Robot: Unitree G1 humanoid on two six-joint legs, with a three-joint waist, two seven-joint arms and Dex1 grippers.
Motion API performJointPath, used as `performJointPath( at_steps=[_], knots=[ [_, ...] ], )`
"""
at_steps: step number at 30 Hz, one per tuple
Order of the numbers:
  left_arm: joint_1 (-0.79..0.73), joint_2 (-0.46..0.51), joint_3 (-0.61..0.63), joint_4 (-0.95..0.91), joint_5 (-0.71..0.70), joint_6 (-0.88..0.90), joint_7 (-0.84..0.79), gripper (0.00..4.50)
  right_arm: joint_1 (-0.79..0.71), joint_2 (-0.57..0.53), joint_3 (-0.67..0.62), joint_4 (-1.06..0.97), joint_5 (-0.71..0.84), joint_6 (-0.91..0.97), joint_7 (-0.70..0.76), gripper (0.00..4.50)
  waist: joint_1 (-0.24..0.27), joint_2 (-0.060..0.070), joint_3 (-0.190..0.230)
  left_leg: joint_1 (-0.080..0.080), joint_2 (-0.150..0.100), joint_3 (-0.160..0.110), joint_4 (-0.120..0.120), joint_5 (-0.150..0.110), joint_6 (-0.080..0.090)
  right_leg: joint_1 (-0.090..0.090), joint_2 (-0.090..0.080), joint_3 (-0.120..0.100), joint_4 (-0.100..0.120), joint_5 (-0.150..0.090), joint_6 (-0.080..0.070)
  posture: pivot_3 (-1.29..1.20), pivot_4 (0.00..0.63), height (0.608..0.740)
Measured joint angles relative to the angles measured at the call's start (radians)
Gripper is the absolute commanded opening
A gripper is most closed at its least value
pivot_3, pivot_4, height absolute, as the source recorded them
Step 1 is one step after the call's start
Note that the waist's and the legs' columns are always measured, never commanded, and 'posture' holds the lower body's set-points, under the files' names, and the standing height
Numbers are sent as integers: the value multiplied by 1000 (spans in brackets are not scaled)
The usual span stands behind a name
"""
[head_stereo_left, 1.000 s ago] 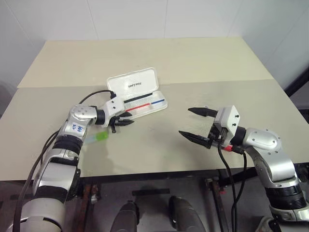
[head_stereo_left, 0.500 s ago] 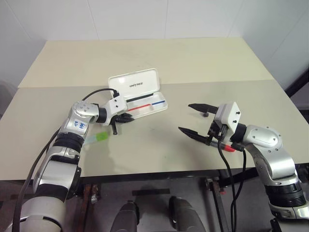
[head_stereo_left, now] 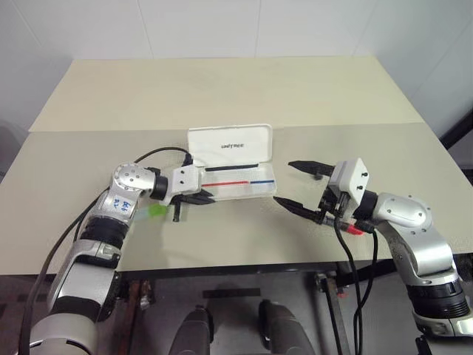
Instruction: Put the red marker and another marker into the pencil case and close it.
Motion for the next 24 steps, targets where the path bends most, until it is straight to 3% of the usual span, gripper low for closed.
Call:
performJointPath(
  at_steps=[9, 18, 22, 24],
  knots=[
    [142, 50, -3, -269, -35, 165, -18, 34, 103, -68, -84, -93, 63, 73, 7, 4244, 0, 0, 0, 2, 1, 0, 1, 0, 0, 1, 0, 0, 1, 0, -1, 0, 150, 740],
    [183, 50, -8, -367, -43, 265, 14, 34, 110, -61, -82, -116, 66, 92, -22, 4244, 0, 0, 0, 2, 0, 0, 0, 0, 0, 1, 0, 0, 1, -1, -1, 0, 150, 740],
    [188, 51, -13, -366, -46, 261, 14, 1061, 110, -54, -74, -117, 66, 93, -28, 4244, 0, 0, 0, 2, 0, 0, 0, 0, 0, 1, 0, 0, 1, -1, -1, 0, 150, 740],
    [188, 51, -18, -365, -48, 261, 14, 1789, 110, -51, -73, -117, 66, 93, -30, 4244, 0, 0, 0, 2, 0, 0, 1, 0, 0, 2, 0, 0, 1, -1, -1, 0, 150, 740]
  ],
)
